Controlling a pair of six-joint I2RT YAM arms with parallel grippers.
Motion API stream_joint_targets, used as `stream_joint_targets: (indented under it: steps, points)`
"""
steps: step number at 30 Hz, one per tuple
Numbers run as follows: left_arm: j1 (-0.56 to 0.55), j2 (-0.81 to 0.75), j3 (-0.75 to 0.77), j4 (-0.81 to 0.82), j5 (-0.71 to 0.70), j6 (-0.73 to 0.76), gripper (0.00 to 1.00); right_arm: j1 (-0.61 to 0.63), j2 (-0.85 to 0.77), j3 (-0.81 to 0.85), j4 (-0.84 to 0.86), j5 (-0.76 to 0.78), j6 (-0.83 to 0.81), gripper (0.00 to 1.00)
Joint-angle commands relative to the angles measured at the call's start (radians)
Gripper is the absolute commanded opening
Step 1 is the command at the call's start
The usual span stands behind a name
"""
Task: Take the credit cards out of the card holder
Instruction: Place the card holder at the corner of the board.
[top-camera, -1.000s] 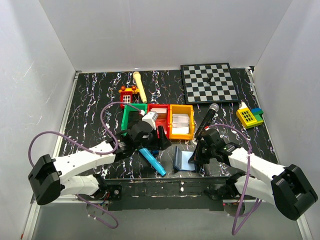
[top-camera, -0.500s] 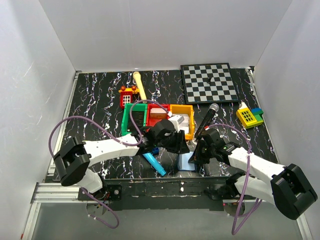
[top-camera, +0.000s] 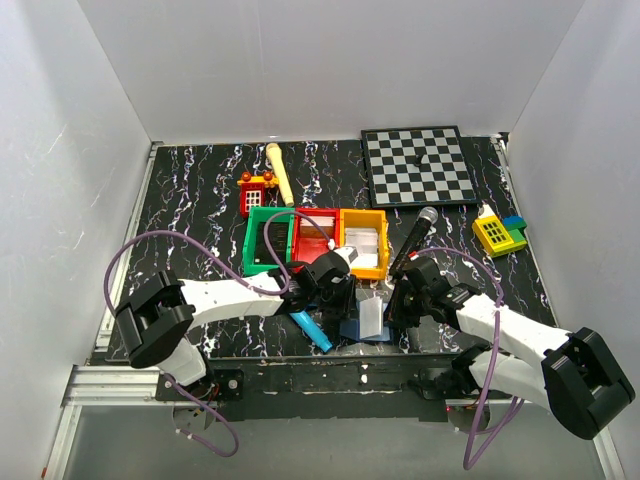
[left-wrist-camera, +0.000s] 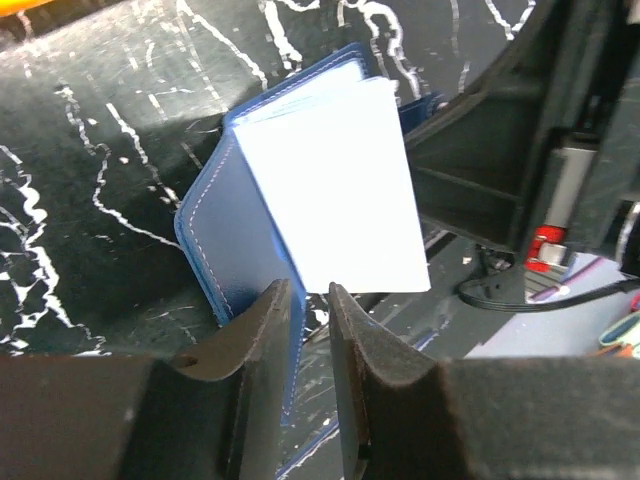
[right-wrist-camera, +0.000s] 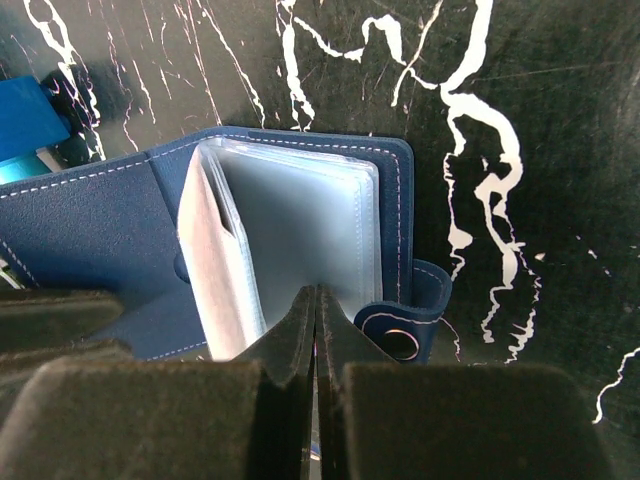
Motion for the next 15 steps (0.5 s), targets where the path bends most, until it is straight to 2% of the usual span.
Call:
stream_joint_targets:
  steps: [1, 9, 15]
  points:
    - [0.002, -0.007, -0.005, -0.071, -0.071, -0.018, 0.21, -0.005, 0.011, 0.028, -0.022, 0.025, -0.026, 0.01]
    - [0.000, -0.174, -0.068, 0.068, -0.059, 0.023, 0.35, -0.005, -0.021, 0.041, -0.027, 0.023, -0.030, 0.01]
    - [0.000, -0.216, -0.078, 0.151, 0.006, 0.054, 0.37, -0.004, -0.089, 0.068, -0.009, -0.011, -0.038, 0.01]
